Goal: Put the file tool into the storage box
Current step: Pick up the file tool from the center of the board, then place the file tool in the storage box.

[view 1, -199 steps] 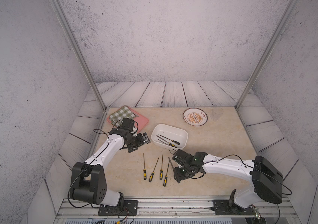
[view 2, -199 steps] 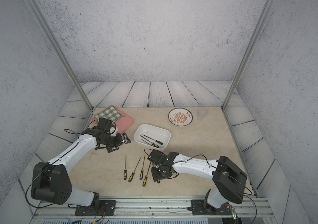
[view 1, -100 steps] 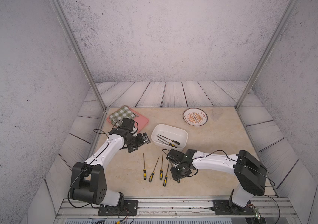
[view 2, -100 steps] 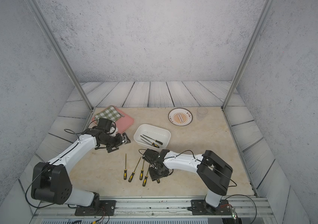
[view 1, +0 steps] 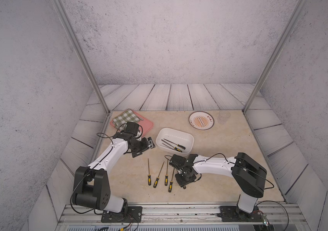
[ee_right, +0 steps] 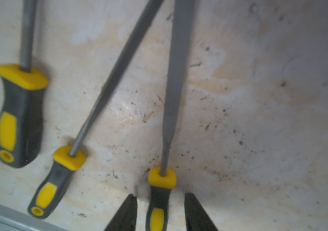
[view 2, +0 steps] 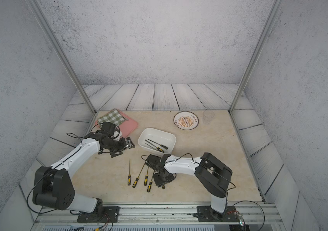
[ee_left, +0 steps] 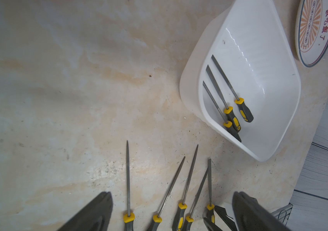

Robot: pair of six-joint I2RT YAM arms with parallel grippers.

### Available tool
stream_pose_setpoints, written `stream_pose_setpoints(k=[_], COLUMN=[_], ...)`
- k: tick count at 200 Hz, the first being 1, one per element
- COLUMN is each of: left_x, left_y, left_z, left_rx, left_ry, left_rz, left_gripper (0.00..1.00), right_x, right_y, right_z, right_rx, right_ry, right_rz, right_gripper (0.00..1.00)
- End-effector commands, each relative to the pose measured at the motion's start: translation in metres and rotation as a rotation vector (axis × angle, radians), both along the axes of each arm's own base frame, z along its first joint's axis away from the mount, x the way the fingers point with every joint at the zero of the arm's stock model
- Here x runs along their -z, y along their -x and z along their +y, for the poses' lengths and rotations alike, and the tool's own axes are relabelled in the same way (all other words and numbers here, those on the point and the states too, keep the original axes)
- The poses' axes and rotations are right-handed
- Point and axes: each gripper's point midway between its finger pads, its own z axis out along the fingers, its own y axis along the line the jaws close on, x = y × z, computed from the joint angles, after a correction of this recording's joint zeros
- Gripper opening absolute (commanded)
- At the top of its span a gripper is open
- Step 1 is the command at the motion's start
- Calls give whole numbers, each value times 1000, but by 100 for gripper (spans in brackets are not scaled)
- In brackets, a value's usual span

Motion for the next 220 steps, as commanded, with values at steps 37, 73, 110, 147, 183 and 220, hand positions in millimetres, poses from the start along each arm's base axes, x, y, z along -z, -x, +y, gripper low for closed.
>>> stream_pose_setpoints(k=[37,73,110,147,183,220], left_x=[-7,-14,-21,-24,-32,-40], left_y=[-8,-14,-25,-41,-52,-53], left_z=[1,2,4,2,-11,-8], left_rx=[-1,-11,-31,-52,-26,-22], left_ry=[-4,-8,-13,17,74,55], left_rz=[-12,-35,-68,-81,-66,-81], left_gripper=[100,100,100,100,100,100], right_x=[-4,-29,-73,-119,-147,-137], right_y=[-3,0,-4,-33,-99,-171], right_z=[-13,-24,-34,-23,-10,-7], right_rx=[-60,-132,-230,-347,-419,-483], right_ry=[62,57,31,13,-22,25], right_rz=[-41,-69,-156,-318,-388,-406], right_gripper=[20,17,17,17,16,14])
